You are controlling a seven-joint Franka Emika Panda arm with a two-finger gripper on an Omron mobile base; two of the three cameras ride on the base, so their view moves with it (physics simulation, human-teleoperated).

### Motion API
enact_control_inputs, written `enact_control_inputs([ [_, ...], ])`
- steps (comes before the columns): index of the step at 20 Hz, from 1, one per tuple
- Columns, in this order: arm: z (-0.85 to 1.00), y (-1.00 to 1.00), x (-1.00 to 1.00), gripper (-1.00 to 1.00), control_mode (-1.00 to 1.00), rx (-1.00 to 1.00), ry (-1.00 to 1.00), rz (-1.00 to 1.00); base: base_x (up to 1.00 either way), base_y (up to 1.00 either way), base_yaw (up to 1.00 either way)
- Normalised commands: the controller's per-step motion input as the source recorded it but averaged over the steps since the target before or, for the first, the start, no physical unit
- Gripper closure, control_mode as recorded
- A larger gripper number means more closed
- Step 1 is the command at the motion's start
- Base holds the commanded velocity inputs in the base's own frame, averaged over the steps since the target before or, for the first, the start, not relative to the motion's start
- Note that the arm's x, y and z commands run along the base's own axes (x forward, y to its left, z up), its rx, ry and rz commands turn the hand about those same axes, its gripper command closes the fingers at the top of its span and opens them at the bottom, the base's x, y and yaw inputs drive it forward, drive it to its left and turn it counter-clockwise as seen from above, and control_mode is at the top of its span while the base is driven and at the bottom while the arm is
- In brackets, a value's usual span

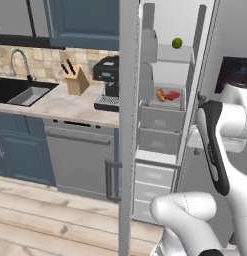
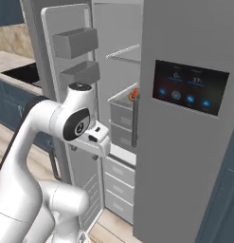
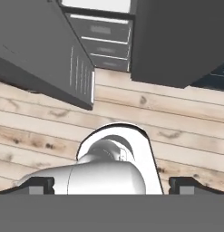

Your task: Store the hot dog in the freezer for long-term storage. Close the freezer door after placing the cooked food.

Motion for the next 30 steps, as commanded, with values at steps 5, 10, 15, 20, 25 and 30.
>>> enact_control_inputs([
  [5, 0.0, 0.0, 0.0, -1.0, 1.0, 0.0, 0.0, 0.0, -0.34, 0.03, -0.37],
  [10, 0.0, 0.0, 0.0, -1.0, 1.0, 0.0, 0.0, 0.0, -0.37, 0.1, -0.4],
  [15, 0.0, 0.0, 0.0, -1.0, 1.0, 0.0, 0.0, 0.0, -0.33, 0.31, -0.35],
  [20, 0.0, 0.0, 0.0, -1.0, 1.0, 0.0, 0.0, 0.0, -0.26, 0.42, -0.19],
  [25, 0.0, 0.0, 0.0, -1.0, 1.0, 0.0, 0.0, 0.0, -0.25, 0.58, -0.14],
  [30, 0.0, 0.0, 0.0, -1.0, 1.0, 0.0, 0.0, 0.0, -0.27, 0.47, -0.2],
])
